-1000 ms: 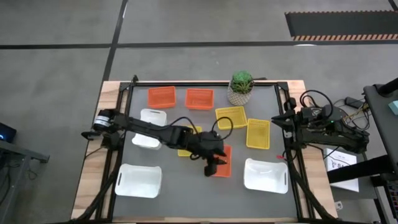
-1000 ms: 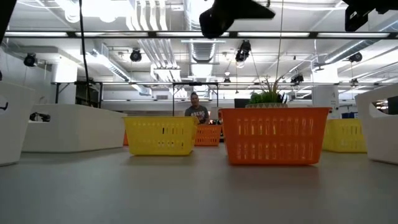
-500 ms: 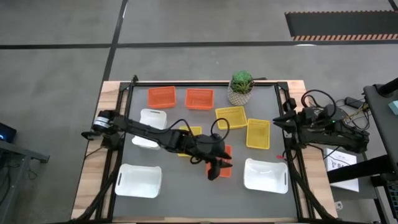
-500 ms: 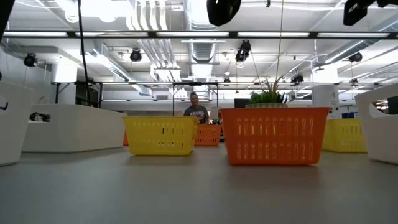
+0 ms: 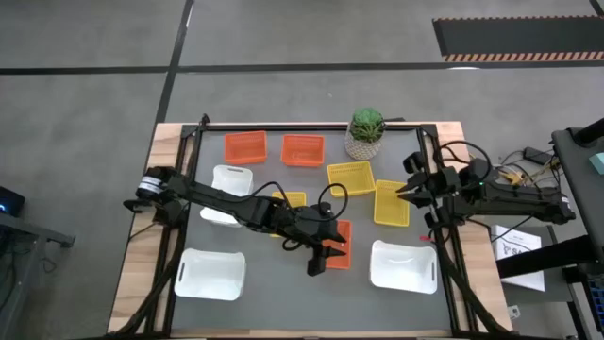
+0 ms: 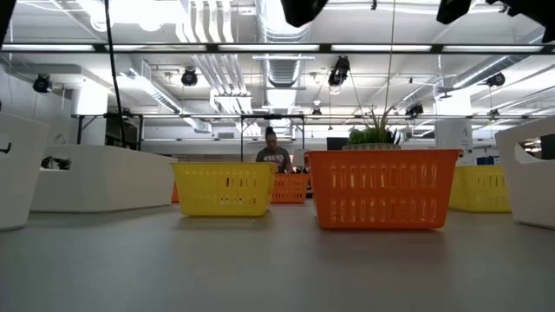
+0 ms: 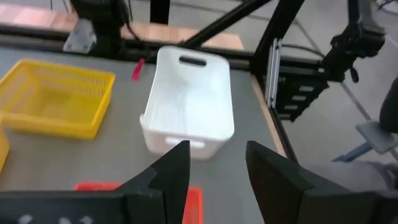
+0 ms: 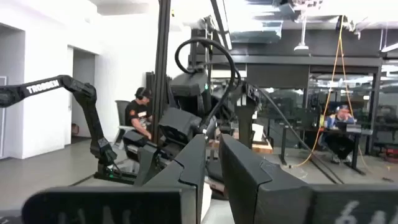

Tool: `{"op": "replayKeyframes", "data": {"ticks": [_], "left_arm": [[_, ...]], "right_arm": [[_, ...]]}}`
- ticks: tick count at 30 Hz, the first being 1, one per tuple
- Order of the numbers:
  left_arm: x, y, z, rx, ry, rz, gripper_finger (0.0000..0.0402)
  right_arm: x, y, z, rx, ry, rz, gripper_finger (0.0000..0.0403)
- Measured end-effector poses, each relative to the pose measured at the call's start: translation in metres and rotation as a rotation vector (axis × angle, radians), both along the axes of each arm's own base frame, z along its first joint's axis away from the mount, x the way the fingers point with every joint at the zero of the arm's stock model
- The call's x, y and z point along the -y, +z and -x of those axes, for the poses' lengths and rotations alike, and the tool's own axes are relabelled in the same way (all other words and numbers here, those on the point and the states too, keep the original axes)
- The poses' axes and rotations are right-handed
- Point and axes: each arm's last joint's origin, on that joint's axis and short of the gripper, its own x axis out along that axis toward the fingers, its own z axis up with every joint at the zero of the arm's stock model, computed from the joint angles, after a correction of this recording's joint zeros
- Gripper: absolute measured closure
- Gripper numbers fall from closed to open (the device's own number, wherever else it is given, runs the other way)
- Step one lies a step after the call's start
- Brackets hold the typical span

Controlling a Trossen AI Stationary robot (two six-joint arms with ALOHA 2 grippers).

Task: Stack baskets by color
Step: Stack the bottom left yellow bin on top of the top yellow bin

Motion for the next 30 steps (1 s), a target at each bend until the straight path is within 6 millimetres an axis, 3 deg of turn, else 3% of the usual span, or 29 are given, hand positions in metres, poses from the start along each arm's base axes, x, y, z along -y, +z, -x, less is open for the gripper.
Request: {"op": "replayKeyframes", "data": {"ticks": [5,10,17,24,30], "left_arm": [[-0.004,-0.002,0.011,-0.098,0.1,-0.008,0.0261],[-0.008,-0.015,0.021,-0.268,0.175,-0.03,0.0261],[-0.012,-0.033,0.041,-0.515,0.075,-0.242,0.0261],[-0.011,-0.04,0.038,-0.465,-0.002,-0.311,0.0261],[-0.013,-0.056,0.043,-0.52,0.005,-0.312,0.0261]], "right_arm": [[0.003,-0.01,-0.02,-0.113,0.005,-0.03,0.036],[0.002,-0.012,-0.024,-0.14,0.015,-0.043,0.036],[0.001,-0.012,-0.024,-0.143,0.025,-0.049,0.036],[0.001,-0.013,-0.024,-0.153,0.024,-0.052,0.036],[0.001,-0.017,-0.024,-0.19,0.023,-0.06,0.036]]}}
